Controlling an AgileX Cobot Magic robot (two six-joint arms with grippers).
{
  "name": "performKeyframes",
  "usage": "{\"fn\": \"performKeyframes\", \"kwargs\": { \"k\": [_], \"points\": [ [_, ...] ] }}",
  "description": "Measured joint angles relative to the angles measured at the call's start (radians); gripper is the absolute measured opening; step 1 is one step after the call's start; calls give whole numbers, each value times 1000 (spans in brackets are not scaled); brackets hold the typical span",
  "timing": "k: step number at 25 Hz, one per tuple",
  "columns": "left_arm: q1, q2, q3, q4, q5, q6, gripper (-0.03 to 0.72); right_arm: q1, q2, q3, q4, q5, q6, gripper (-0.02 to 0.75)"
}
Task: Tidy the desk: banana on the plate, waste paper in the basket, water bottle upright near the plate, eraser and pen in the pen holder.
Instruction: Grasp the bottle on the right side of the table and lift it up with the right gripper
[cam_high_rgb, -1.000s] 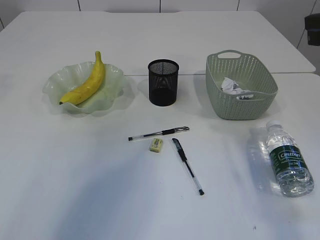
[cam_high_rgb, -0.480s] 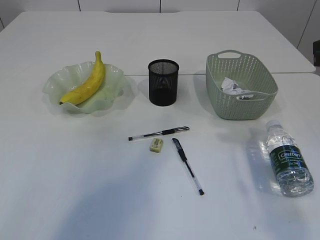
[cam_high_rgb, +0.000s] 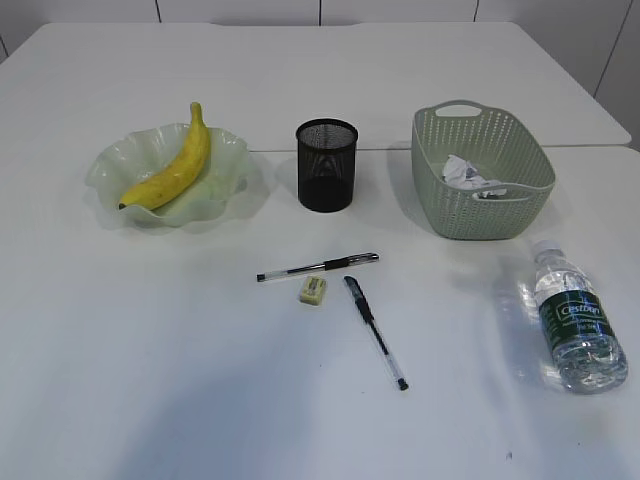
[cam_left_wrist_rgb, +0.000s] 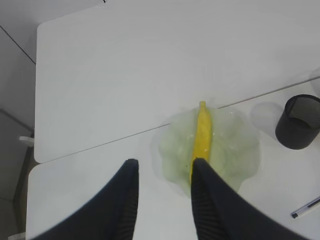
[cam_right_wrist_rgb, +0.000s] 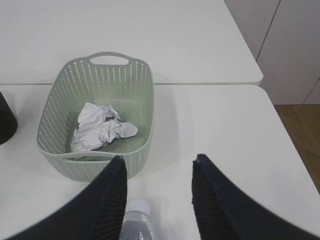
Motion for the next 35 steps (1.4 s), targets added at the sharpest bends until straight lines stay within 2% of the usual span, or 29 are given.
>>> {"fn": "performKeyframes", "kwargs": {
  "k": [9, 20, 35],
  "points": [
    [0, -25, 0, -16, 0, 0, 244, 0, -39, 65, 0, -5, 121, 330],
    [0, -25, 0, -25, 0, 0, 244, 0, -39, 69, 0, 37, 146, 330],
    [0, -25, 0, -75, 0, 0, 244, 0, 165, 69, 0, 75, 92, 330]
  ]
}}
